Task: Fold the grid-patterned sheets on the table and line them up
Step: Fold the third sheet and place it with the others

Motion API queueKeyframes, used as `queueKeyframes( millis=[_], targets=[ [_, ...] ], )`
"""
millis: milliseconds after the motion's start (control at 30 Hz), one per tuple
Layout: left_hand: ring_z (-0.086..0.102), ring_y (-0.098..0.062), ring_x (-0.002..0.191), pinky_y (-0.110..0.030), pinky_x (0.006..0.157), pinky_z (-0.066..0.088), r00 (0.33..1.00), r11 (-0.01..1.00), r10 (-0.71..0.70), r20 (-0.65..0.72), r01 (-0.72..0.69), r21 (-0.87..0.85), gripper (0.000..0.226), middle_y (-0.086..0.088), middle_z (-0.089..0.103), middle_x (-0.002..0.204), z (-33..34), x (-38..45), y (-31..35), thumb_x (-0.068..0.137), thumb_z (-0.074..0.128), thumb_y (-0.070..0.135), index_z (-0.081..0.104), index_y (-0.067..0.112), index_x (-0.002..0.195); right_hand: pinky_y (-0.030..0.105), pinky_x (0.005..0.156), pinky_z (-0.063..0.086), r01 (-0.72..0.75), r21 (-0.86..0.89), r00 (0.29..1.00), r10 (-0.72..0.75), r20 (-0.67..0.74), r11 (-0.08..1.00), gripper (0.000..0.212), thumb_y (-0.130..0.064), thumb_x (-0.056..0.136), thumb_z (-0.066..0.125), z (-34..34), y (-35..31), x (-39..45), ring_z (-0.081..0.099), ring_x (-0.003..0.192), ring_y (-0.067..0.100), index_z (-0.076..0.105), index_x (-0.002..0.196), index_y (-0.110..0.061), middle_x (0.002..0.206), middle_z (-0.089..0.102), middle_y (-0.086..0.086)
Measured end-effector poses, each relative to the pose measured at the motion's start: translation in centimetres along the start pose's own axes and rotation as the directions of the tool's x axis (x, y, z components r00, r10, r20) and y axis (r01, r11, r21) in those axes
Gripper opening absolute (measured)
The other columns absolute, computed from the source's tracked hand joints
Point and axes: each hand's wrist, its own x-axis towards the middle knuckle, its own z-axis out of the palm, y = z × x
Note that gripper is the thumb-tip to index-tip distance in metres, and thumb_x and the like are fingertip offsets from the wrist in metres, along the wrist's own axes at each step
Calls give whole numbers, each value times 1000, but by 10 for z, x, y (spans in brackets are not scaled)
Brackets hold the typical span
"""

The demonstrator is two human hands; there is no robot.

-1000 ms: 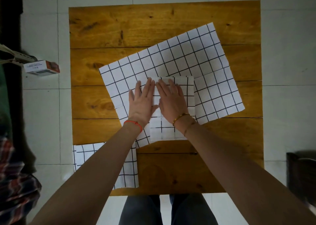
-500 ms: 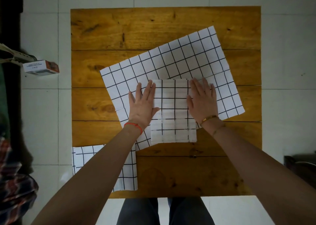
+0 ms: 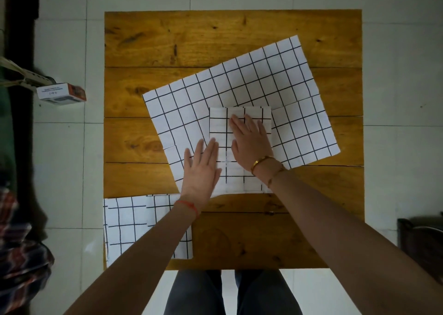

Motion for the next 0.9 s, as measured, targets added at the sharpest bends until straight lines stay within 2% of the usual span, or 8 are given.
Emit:
queueKeyframes(
  millis=[133, 367, 467, 533, 600, 700, 767, 900],
  targets=[
    [16, -30, 146, -57, 112, 26, 1000, 1000, 22, 11, -22, -9, 63, -6, 22, 159, 20, -46, 3, 98, 41, 38, 20, 11, 151, 48, 119, 3, -7, 5, 999, 7, 41, 1000, 59, -27, 99, 30, -2, 1, 0, -2, 147, 26, 5, 151, -18, 160, -1, -3],
    [25, -28, 144, -54, 112, 29, 996, 998, 54, 71, -51, -42, 56, -5, 39, 149, 39, -95, 6, 98, 26, 41, 35, 13, 146, 47, 119, 4, -8, 10, 999, 7, 36, 1000, 60, -25, 98, 31, 1, 2, 1, -1, 147, 24, 5, 152, -19, 160, -2, -5],
    [35, -25, 136, -50, 111, 32, 998, 985, 35, -44, -42, -169, 44, -3, 50, 137, 32, -91, 9, 99, 36, 36, 48, 15, 136, 44, 117, 19, 16, 177, 988, 12, -155, 984, 56, -20, 95, 40, 1, 9, -4, 18, 143, 24, 22, 149, -16, 157, 20, 2],
    [40, -20, 128, -43, 107, 36, 990, 950, -43, -137, -2, -313, 36, -1, 51, 130, 23, -81, 10, 99, 43, 30, 52, 17, 131, 37, 105, 38, -34, 350, 924, 163, -346, 936, 46, -15, 92, 46, 1, 19, -13, 40, 128, 25, 40, 138, -11, 141, 44, 8],
    [45, -19, 118, -37, 100, 41, 969, 897, -156, -194, 56, -439, 33, -1, 52, 125, 12, -65, 10, 98, 47, 27, 52, 17, 128, 32, 87, 48, -162, 504, 815, 403, -417, 849, 31, -13, 91, 49, 2, 34, -24, 52, 109, 24, 52, 121, -9, 119, 56, 9],
    [49, -21, 109, -37, 91, 45, 924, 807, -312, -223, 134, -575, 33, -4, 55, 118, -3, -34, 8, 94, 50, 24, 53, 15, 125, 26, 72, 44, -339, 709, 712, 661, -235, 618, 20, -18, 90, 51, 5, 52, -40, 57, 95, 21, 55, 107, -10, 104, 61, 7],
    [50, -24, 109, -38, 91, 46, 906, 709, -396, -150, 198, -677, 33, -7, 56, 116, -10, -14, 7, 92, 53, 21, 53, 13, 124, 24, 74, 42, -405, 767, 707, 702, -82, 498, 23, -21, 90, 55, 5, 59, -45, 58, 91, 17, 56, 109, -9, 103, 63, 6],
    [58, -23, 100, -37, 89, 50, 851, 453, -520, 75, 349, -821, 37, -6, 61, 106, -22, 15, 9, 86, 61, 15, 53, 9, 122, 20, 78, 38, -474, 783, 706, 705, 66, 402, 28, -25, 88, 61, 5, 61, -44, 57, 96, 15, 60, 111, -9, 108, 65, 5]
  ],
)
